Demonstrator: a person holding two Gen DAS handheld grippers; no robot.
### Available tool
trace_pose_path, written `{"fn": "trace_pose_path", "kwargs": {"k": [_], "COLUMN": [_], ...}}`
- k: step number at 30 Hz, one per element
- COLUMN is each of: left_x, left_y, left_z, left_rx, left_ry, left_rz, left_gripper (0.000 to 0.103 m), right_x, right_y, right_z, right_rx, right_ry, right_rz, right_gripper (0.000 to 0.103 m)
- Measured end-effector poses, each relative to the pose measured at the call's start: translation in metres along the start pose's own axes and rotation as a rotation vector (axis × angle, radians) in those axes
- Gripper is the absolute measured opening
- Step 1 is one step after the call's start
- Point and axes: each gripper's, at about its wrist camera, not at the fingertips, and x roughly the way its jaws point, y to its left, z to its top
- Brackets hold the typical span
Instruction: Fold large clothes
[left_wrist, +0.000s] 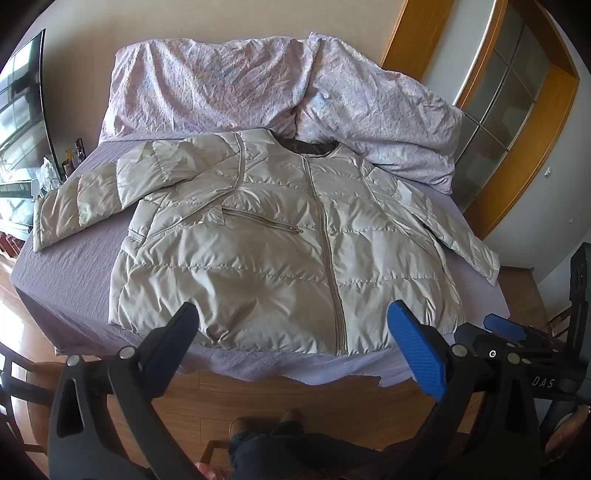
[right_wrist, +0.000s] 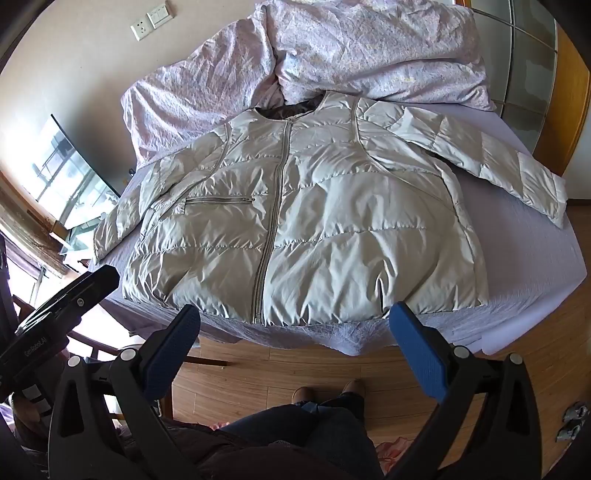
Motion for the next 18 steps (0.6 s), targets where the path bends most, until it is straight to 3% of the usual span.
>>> {"fn": "trace_pose_path", "kwargs": {"k": [18], "left_x": [-0.0002], "left_y": [0.0002], "left_z": [0.0], "left_rx": [-0.004], "left_ry": [-0.001], "left_rz": [-0.005], "left_gripper": [0.101], "right_x": [0.0008], "right_y": [0.0012], "right_z": [0.0003], "right_rx": [-0.001], "right_ry": [0.0], "right_rz": [0.0], "right_gripper": [0.102]}}
